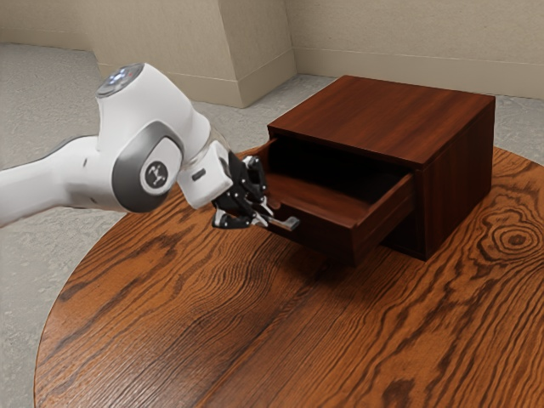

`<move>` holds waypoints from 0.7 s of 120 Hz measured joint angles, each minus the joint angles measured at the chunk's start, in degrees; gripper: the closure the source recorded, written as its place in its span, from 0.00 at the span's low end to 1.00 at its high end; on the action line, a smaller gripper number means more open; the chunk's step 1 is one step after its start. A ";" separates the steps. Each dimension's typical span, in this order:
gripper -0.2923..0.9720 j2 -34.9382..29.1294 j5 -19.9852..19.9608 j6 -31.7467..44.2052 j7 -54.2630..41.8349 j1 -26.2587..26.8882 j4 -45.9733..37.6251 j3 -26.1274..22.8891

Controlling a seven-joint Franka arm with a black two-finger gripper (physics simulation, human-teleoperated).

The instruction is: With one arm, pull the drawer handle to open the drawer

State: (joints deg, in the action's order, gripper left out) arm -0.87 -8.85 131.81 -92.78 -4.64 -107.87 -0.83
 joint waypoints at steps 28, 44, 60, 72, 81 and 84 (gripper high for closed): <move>0.76 -2.98 0.03 0.40 0.44 -0.47 -3.19 -0.11; 0.76 -4.89 0.06 0.71 0.67 -0.68 -5.22 -0.11; 0.77 -6.83 0.08 1.15 0.85 -0.68 -7.20 -0.10; 0.72 -10.56 0.06 0.73 0.93 -0.77 -7.75 -0.17; 0.58 -17.35 0.00 -2.09 1.00 -0.72 -6.46 -0.08; 0.54 -19.12 -0.02 -3.74 1.13 -0.74 -5.35 0.05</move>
State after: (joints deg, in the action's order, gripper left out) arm -19.99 -8.87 128.07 -91.65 -5.38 -113.22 -0.79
